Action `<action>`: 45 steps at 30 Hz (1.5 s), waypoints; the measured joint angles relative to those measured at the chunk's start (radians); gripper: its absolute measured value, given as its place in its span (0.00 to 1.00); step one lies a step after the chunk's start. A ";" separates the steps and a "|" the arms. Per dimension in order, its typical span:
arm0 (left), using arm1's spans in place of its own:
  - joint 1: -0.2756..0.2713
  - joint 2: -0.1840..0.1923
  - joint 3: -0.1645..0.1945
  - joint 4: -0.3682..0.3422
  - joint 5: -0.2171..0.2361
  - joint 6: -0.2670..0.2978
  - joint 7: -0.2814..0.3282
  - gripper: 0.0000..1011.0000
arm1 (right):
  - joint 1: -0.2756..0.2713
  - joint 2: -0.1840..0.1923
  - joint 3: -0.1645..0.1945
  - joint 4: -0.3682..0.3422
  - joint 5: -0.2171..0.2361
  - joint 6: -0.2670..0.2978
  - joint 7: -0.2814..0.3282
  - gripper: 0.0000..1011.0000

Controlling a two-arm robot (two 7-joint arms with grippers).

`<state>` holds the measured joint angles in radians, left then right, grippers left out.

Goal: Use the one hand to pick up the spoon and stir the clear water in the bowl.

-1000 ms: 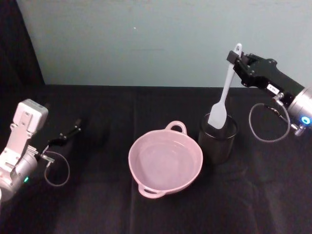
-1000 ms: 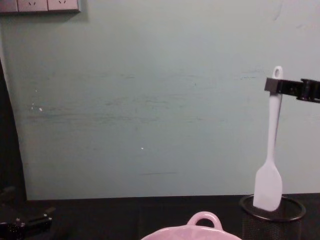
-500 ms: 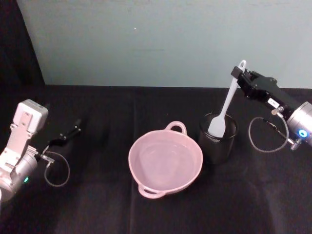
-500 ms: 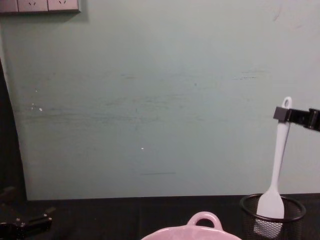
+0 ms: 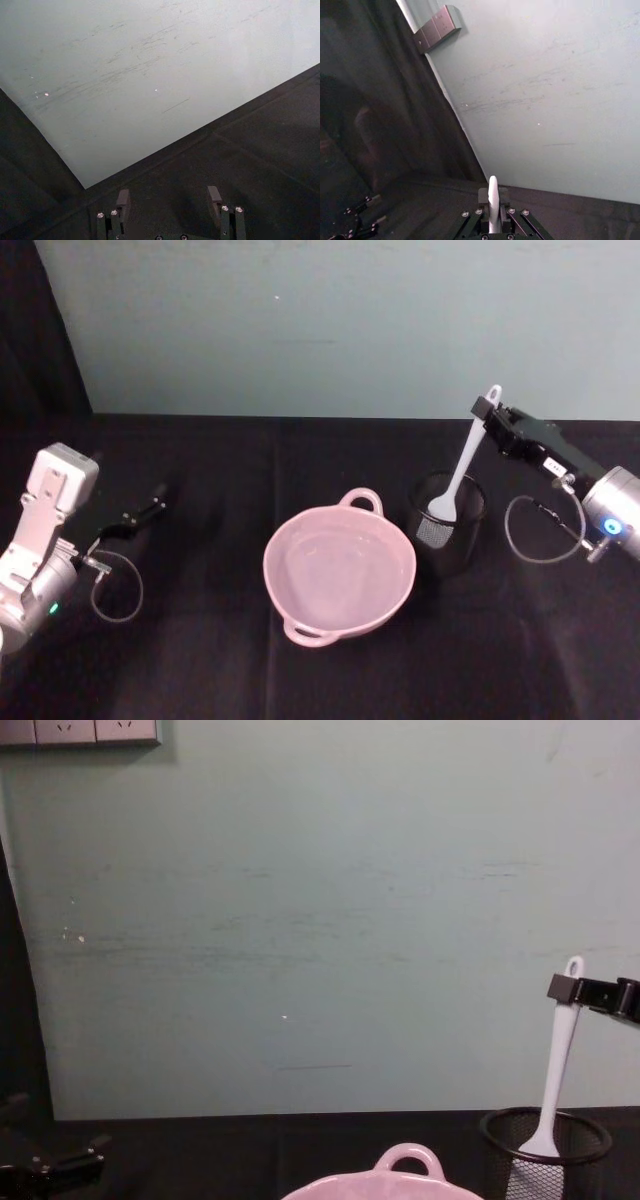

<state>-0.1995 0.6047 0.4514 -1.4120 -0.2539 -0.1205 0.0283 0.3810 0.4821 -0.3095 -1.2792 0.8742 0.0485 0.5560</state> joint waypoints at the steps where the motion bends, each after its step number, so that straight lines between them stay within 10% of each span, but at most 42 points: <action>1: 0.000 0.000 0.000 0.000 0.000 0.000 0.000 0.99 | 0.001 -0.001 -0.001 0.004 0.002 0.001 0.002 0.12; 20: 0.000 0.000 0.000 0.000 0.000 0.000 0.000 0.99 | 0.022 -0.022 -0.014 0.093 0.052 0.004 0.036 0.13; 45: 0.000 0.000 0.000 0.000 0.000 0.000 0.000 0.99 | 0.012 -0.008 -0.022 0.129 0.061 0.016 0.021 0.89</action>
<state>-0.1995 0.6047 0.4514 -1.4120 -0.2539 -0.1205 0.0283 0.3928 0.4739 -0.3319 -1.1501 0.9357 0.0645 0.5767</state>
